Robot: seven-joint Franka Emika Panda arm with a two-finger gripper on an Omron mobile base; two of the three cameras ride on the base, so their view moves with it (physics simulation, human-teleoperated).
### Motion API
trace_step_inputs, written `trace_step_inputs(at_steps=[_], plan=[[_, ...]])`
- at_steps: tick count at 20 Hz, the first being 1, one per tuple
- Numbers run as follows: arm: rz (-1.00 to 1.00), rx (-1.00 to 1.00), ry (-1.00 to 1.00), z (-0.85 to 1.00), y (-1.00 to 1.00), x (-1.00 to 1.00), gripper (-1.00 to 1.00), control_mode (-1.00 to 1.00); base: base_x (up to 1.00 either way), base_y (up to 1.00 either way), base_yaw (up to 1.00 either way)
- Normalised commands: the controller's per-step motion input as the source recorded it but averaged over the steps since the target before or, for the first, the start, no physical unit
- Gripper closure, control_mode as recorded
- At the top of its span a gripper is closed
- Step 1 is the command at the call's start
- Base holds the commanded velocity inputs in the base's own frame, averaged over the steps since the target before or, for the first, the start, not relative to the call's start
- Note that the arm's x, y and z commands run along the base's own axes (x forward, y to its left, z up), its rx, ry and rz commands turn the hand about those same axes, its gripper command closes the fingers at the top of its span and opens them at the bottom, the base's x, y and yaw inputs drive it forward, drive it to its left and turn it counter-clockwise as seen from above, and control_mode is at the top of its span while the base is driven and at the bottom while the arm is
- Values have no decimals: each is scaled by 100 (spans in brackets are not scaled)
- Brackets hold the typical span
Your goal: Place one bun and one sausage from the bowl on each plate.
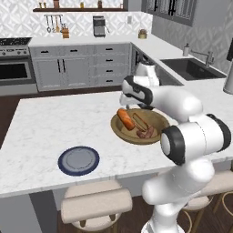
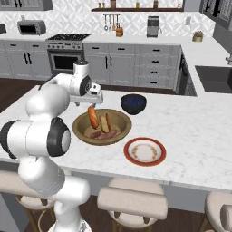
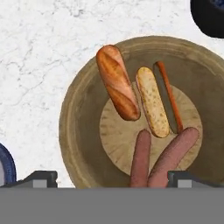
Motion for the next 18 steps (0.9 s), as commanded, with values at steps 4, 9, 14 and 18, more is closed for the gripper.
trace_step_inputs(at_steps=[4, 9, 14, 18], plan=[[30, 0, -3, -60, -9, 99, -100, -100, 0, 0, 0], [19, 0, 0, -59, 0, 88, -100, -100, 0, 0, 0], [7, 0, 0, -56, 0, 59, -100, -100, 0, 0, 0], [7, -3, 0, -46, 27, 8, -100, -100, 0, 0, 0]])
